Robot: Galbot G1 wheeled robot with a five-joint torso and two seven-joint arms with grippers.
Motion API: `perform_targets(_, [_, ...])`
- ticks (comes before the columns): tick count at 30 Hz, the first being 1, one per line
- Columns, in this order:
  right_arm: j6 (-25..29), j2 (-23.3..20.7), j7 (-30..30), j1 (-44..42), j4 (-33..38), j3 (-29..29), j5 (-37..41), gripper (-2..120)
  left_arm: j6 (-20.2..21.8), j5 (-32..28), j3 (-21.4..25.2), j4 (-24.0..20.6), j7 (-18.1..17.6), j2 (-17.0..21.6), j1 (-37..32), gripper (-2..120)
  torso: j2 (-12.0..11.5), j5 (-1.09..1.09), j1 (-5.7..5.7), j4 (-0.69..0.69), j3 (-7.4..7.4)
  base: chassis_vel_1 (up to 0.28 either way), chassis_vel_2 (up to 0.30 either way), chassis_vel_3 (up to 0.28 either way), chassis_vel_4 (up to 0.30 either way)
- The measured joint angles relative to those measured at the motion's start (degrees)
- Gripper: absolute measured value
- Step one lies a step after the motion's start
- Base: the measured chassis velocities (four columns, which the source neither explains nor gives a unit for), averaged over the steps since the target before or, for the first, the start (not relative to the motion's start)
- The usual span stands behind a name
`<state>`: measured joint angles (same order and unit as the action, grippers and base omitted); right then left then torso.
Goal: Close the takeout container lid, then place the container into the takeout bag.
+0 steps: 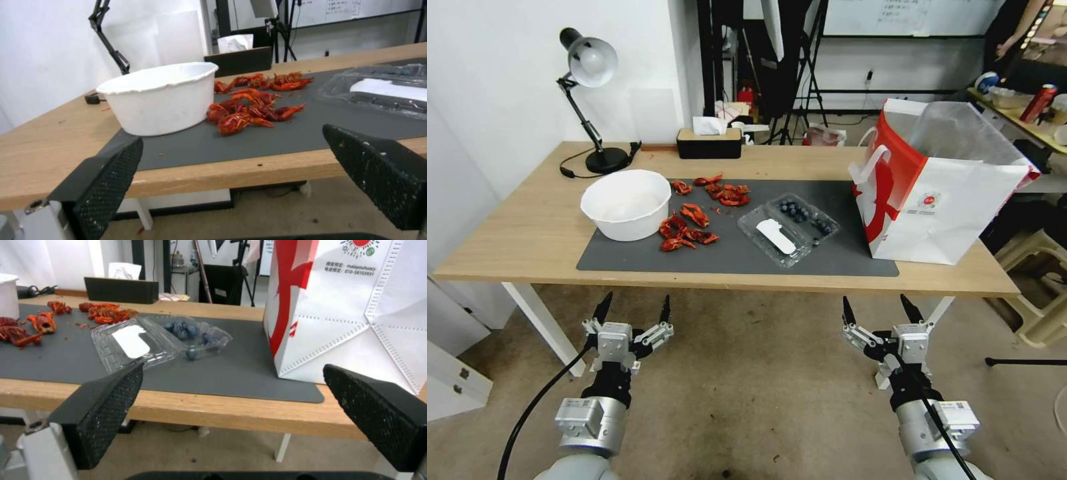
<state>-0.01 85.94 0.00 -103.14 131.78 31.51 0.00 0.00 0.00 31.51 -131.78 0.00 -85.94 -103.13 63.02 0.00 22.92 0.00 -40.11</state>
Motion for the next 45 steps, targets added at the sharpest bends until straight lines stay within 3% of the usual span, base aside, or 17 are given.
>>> perform_targets(15, [0.0,0.0,0.0,0.0,0.0,0.0,0.0,100,0.0,0.0,0.0,0.0,0.0,0.0,0.0,100,0.0,0.0,0.0,0.0,0.0,0.0,0.0,0.0,0.0])
perform_targets(18, [-2.01,-0.14,-1.46,-0.26,0.57,0.07,0.04,100,0.24,-0.36,-0.29,-0.07,-0.5,0.25,-0.01,100,0.0,0.0,0.0,0.0,0.0,0.0,0.0,0.0,0.0])
perform_targets(19, [-5.31,-0.42,-3.98,-0.79,1.6,0.31,0.14,100,1.4,-1.65,-1.55,-0.68,-2.36,1.17,-0.13,100,0.0,0.0,0.0,0.01,0.0,0.0,0.0,0.0,0.0])
perform_targets(20, [-5.31,-0.42,-3.98,-0.79,1.6,0.31,0.14,100,1.4,-1.65,-1.55,-0.68,-2.36,1.17,-0.13,100,0.0,0.0,0.0,0.01,0.0,0.0,0.0,0.0,0.0])
perform_targets(23, [-8.36,-0.73,-6.23,-1.26,2.59,0.41,0.21,100,5.69,-6.44,-6.21,-3.05,-9.28,4.61,-0.65,100,0.0,0.01,0.0,0.01,0.0,0.0,0.0,0.0,0.0])
perform_targets(26, [-10.2,-0.92,-7.67,-1.56,3.24,0.51,0.26,100,6.9,-7.77,-7.49,-3.72,-11.2,5.53,-0.8,100,0.0,0.0,0.0,0.0,0.0,0.0,0.0,0.0,0.0])
perform_targets(27, [-12.49,-1.57,-9.92,-1.34,3.59,0.76,0.9,100,9.74,-11.05,-10.6,-5.32,-15.88,7.84,-1.17,100,0.0,-0.01,0.0,0.0,0.0,0.0,0.0,0.0,0.0])
perform_targets(31, [-12.89,-2.1,-10.52,-0.77,3.6,0.87,1.35,100,8.4,-13.37,-12.18,-5.95,-18.6,8.93,-1.27,100,0.0,0.0,0.0,0.0,0.0,0.0,0.0,0.0,0.0])
perform_targets(45, [-12.18,-2.79,-9.97,0.5,3.37,0.85,3.07,100,6.08,-12.67,-11.82,-5.81,-17.45,8.57,-1.29,100,0.0,0.0,0.0,0.0,0.0,0.0,0.0,0.0,0.0])
